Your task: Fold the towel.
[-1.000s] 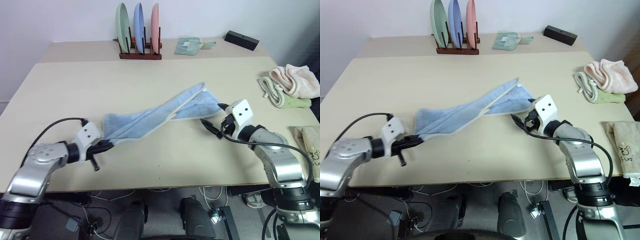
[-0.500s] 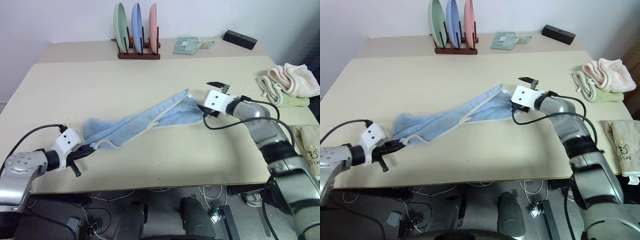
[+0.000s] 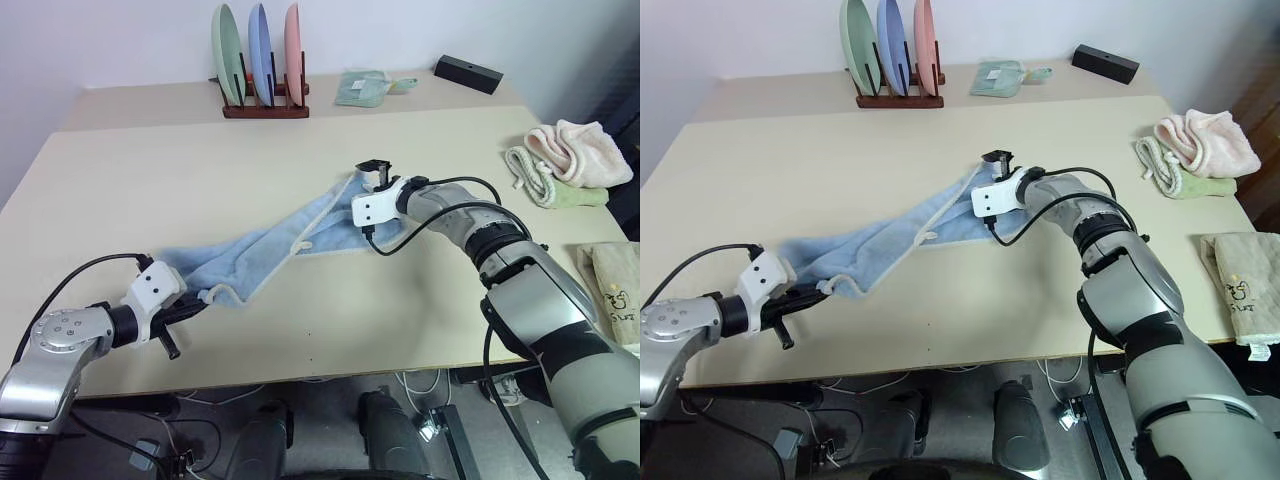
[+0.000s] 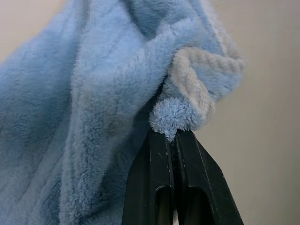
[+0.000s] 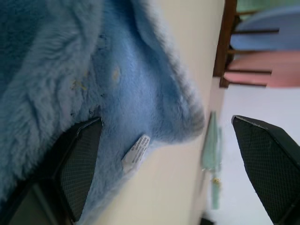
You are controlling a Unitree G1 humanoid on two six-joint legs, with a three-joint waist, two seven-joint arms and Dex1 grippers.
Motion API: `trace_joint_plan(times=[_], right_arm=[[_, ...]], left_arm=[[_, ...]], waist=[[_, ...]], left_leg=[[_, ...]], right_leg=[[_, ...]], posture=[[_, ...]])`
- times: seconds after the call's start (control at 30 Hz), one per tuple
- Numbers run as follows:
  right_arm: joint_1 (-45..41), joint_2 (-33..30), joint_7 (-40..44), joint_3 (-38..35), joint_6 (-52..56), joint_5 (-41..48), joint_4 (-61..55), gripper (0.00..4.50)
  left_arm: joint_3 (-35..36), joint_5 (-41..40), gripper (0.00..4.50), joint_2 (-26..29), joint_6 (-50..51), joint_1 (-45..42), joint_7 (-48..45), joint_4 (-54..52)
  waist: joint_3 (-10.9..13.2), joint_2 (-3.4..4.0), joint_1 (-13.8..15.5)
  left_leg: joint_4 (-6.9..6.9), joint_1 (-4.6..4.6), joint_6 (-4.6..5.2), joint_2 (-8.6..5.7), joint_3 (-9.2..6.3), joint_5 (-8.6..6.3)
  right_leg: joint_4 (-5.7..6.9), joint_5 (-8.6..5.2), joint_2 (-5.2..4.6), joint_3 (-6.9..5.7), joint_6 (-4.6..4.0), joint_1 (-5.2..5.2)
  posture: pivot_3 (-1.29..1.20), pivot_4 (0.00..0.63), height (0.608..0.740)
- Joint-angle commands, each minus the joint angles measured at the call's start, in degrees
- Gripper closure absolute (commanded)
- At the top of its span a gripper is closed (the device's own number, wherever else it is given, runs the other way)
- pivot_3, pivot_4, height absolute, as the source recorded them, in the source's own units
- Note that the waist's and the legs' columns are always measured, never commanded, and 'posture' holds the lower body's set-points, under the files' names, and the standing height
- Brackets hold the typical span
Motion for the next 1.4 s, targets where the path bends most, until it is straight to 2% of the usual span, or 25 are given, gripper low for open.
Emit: trace_joint_plan(times=[0.03, 0.2, 0.33, 0.57, 0.7, 0.83, 1.07, 1.17, 1.23, 1.4], right_arm=[[-2.3, 0.6, -1.8, 1.8, -0.9, -2.3, 1.5, 0.0], [-4.1, 1.6, -3.8, 2.2, -0.8, -3.4, 2.0, 0.0], [-4.8, 2.4, -3.7, 2.1, -0.7, -3.8, 2.2, 0.0], [-5.0, 2.8, -4.5, 1.2, 0.3, -3.2, 2.5, 0.0], [-5.4, 3.5, -5.5, 1.2, 1.1, -3.2, 2.6, 0.0], [-6.1, 4.7, -6.2, 1.5, 0.9, -3.4, 2.6, 0.0], [-7.3, 8.1, -5.9, 2.7, 3.0, -4.8, 4.1, 0.0], [-7.1, 8.6, -4.4, 3.5, 3.2, -5.5, 4.6, 0.86], [-6.8, 8.7, -4.1, 3.8, 3.2, -5.7, 4.7, 1.75], [-6.1, 8.4, -5.8, 3.3, 3.7, -5.4, 4.7, 4.4]], left_arm=[[-1.4, 2.8, 4.47, 3.5, -1.2, 6.0, -2.5, -1.1], [-1.3, 6.8, 4.47, 6.8, -6.5, 10.1, -2.1, 2.6], [2.6, 5.2, 4.47, 8.4, -8.9, 12.0, -3.5, 5.8], [8.7, 6.7, 4.47, 12.2, -15.5, 15.2, -5.3, 14.5], [7.4, 3.3, 4.47, 9.8, -13.3, 11.4, -4.8, 11.7], [5.1, 4.6, 4.47, 8.6, -12.0, 10.7, -4.5, 8.5], [5.2, 4.9, 4.47, 8.4, -10.4, 12.3, -4.5, 5.8], [5.6, 4.7, 4.5, 8.0, -9.3, 13.1, -4.0, 3.8], [6.1, 4.6, 4.5, 7.7, -8.6, 13.7, -3.8, 2.5], [6.4, 4.8, 4.5, 6.6, -7.2, 14.8, -2.9, 0.1]], waist=[[-0.1, 0.11, -0.1], [-0.1, 0.19, -0.4], [-0.1, 0.21, -1.6], [-0.1, 0.21, -3.2], [-0.1, 0.24, -3.1], [-0.1, 0.27, -2.6], [-0.1, 0.28, -1.5], [-0.1, 0.28, -1.5], [-0.1, 0.28, -1.5], [-0.1, 0.28, -1.5]], left_leg=[[-0.05, 0.03, 0.0, 0.0, 0.02, 0.0], [-0.15, 0.23, 0.01, 0.01, 0.05, 0.0], [-0.27, 0.5, 0.01, 0.09, 0.06, -0.01], [-0.62, 1.05, 0.15, 0.99, 0.12, -0.08], [-0.68, 0.99, 0.16, 1.1, 0.11, -0.08], [-0.64, 0.98, 0.16, 1.13, 0.11, -0.08], [-0.56, 0.92, 0.16, 1.11, 0.11, -0.08], [-0.56, 0.91, 0.15, 1.11, 0.11, -0.08], [-0.56, 0.91, 0.15, 1.11, 0.11, -0.08], [-0.56, 0.91, 0.15, 1.11, 0.11, -0.08]], right_leg=[[0.01, 0.0, 0.0, 0.03, -0.01, -0.01], [0.21, -0.11, 0.01, 0.06, -0.18, 0.01], [0.55, -0.29, 0.07, 0.07, -0.36, 0.02], [0.96, -0.67, 0.94, 0.13, -1.13, 0.04], [1.69, -0.87, 1.08, 0.15, -1.45, -0.43], [1.74, -0.87, 1.11, 0.15, -1.48, -0.42], [1.66, -0.87, 1.11, 0.15, -1.48, -0.4], [1.64, -0.87, 1.1, 0.15, -1.48, -0.4], [1.63, -0.87, 1.1, 0.15, -1.48, -0.4], [1.64, -0.87, 1.11, 0.15, -1.48, -0.4]], posture=[[0.0, 0.15, 0.74], [0.0, 0.15, 0.74], [0.0, 0.15, 0.74], [0.0, 0.15, 0.74], [0.0, 0.15, 0.74], [0.0, 0.15, 0.74], [0.0, 0.15, 0.74], [0.0, 0.15, 0.74], [0.0, 0.15, 0.74], [0.0, 0.15, 0.74]])
